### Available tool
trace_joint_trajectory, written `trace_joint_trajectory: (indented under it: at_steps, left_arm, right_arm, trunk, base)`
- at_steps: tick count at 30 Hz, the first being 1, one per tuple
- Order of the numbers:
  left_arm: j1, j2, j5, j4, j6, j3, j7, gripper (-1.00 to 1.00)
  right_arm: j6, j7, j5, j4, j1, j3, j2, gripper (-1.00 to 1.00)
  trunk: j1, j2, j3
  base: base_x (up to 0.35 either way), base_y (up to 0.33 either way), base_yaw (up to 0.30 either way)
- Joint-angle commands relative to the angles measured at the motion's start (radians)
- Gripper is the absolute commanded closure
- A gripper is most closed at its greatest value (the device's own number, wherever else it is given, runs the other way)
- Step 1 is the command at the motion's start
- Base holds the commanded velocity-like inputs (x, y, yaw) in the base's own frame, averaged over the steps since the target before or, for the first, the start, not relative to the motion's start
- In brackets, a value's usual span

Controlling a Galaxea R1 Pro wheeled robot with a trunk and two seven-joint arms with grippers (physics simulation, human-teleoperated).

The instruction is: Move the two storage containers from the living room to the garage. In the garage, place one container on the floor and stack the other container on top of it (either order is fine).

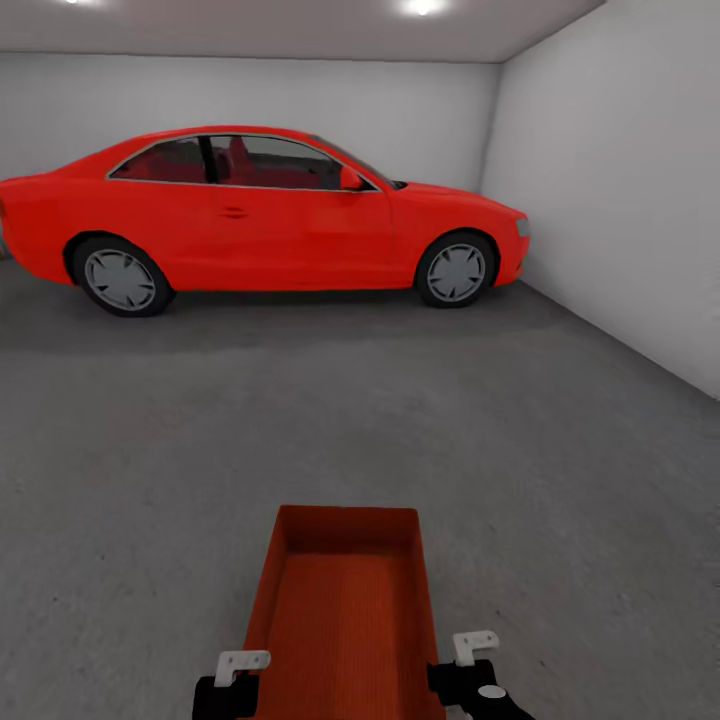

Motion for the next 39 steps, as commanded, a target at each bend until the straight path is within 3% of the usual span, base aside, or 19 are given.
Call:
trace_joint_trajectory:
  at_steps: [1,39]
  left_arm:
    - [0.000,0.001,-0.001,-0.001,-0.003,0.005,0.015,1.00]
    - [0.000,0.001,-0.001,-0.001,-0.003,0.005,0.015,1.00]
  right_arm:
    - [-0.002,-0.011,0.004,0.002,-0.001,0.004,-0.001,1.00]
    - [-0.002,-0.010,0.004,0.002,-0.001,0.004,-0.001,1.00]
  trunk:
    - [0.000,0.000,-0.001]
    - [0.000,0.000,-0.001]
  base:
    - [0.074,0.000,-0.267]
    - [0.004,0.000,-0.269]
